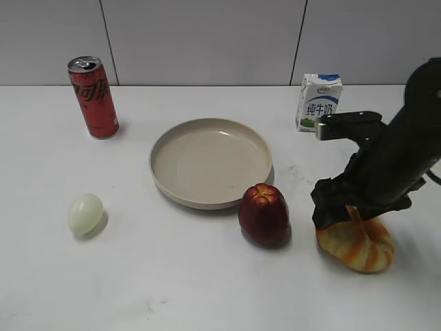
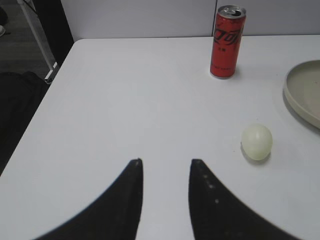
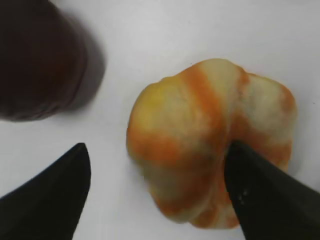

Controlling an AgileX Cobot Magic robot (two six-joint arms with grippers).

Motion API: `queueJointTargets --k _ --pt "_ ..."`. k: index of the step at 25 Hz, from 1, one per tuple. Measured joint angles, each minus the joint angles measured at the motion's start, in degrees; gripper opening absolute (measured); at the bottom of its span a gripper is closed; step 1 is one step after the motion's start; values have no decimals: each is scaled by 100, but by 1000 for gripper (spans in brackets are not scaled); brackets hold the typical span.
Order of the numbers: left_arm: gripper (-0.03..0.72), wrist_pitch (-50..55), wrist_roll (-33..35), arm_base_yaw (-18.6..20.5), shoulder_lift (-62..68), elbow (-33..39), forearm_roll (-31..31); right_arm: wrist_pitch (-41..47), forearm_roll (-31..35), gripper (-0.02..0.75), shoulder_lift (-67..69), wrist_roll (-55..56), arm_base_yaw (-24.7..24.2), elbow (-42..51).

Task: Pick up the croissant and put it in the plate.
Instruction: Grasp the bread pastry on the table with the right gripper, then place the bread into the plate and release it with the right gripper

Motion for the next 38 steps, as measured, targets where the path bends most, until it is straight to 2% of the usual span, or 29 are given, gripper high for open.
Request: queueJointTargets --k 4,5,7,9,10,17,24,33,38 --pt "230 0 0 0 0 0 0 -22 -406 553 551 476 6 -190" --pt "230 0 0 0 0 0 0 -22 -418 515 604 505 6 -213" --pt "230 0 0 0 0 0 0 -22 -459 393 669 555 6 -235" --pt "230 0 0 0 0 0 0 -17 -481 221 669 566 6 -245" --pt "230 0 0 0 0 0 0 -11 -483 184 662 573 6 -251" --pt "230 0 0 0 0 0 0 451 -489 185 93 454 6 -578" --pt "230 0 0 0 0 0 0 718 110 185 -120 -326 90 -2150" --pt "230 0 0 0 0 0 0 906 217 185 1494 -850 997 -4358" --pt "230 0 0 0 0 0 0 1012 222 185 2406 -932 1236 -4849"
